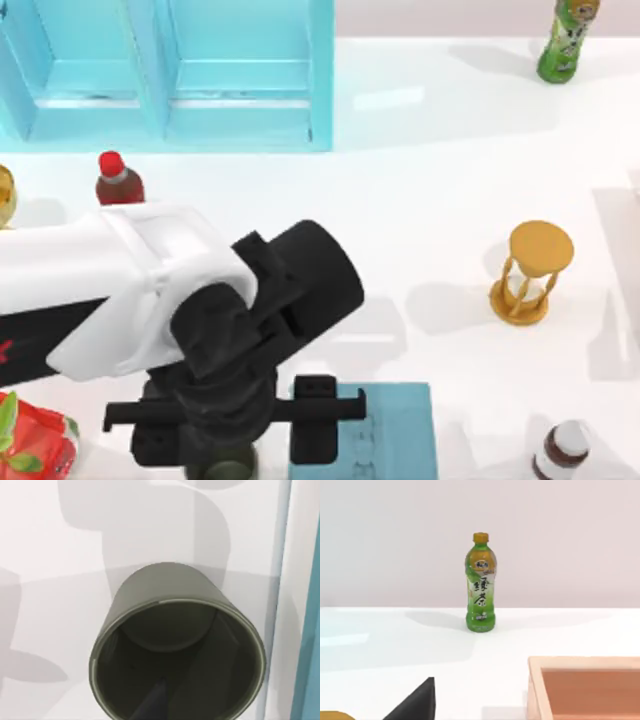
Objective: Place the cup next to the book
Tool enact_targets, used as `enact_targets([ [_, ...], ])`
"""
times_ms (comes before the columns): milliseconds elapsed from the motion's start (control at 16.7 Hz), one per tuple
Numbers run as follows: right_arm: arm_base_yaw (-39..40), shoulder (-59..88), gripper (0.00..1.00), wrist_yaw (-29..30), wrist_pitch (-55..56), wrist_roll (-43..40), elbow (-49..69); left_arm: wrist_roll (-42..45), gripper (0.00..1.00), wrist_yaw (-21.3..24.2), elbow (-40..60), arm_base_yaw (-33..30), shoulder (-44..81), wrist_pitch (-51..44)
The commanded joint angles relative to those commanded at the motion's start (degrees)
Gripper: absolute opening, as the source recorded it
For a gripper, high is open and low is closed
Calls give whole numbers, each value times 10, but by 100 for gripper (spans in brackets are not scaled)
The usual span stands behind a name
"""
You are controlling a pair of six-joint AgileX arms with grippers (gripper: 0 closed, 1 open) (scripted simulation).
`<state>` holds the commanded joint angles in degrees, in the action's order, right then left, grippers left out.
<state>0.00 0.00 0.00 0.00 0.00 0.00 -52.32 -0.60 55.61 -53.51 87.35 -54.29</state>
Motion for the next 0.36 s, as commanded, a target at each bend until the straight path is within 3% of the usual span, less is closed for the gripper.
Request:
enact_targets([
  [360,0,0,100,0,0,0,0,0,100,0,0,0,0,0],
])
